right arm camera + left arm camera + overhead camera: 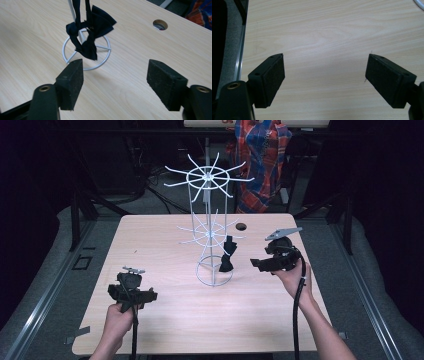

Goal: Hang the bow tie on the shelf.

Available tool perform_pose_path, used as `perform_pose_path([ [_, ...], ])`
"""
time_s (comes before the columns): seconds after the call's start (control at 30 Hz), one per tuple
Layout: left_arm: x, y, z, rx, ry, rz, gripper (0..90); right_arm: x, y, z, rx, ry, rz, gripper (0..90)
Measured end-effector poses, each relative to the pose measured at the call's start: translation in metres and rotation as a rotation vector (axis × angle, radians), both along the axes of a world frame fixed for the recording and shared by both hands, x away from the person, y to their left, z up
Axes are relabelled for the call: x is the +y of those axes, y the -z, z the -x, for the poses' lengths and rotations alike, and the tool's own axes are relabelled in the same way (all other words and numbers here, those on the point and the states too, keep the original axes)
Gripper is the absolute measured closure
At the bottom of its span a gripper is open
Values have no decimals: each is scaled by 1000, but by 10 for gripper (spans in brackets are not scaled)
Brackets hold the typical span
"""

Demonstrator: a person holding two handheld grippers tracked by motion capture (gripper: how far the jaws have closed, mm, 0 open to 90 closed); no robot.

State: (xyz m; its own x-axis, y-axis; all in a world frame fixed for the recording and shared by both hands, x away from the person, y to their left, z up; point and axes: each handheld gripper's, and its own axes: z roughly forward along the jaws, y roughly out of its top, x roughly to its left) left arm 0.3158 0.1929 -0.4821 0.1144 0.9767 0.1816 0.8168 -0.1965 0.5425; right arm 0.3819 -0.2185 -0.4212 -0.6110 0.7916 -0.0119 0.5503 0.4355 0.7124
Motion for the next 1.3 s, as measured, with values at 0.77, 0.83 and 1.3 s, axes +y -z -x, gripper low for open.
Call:
perform_pose_path([
  [0.77, 0, 1, 0, 0, -7, -7, 162, -39, 23, 43, 95, 14, 36, 112],
  [0.83, 0, 1, 0, 1, -6, -8, 162, -41, 28, 47, 111, 12, 45, 111],
  [1.3, -1, 1, 0, 3, 7, -11, 162, -46, 60, 63, 183, -8, 114, 97],
])
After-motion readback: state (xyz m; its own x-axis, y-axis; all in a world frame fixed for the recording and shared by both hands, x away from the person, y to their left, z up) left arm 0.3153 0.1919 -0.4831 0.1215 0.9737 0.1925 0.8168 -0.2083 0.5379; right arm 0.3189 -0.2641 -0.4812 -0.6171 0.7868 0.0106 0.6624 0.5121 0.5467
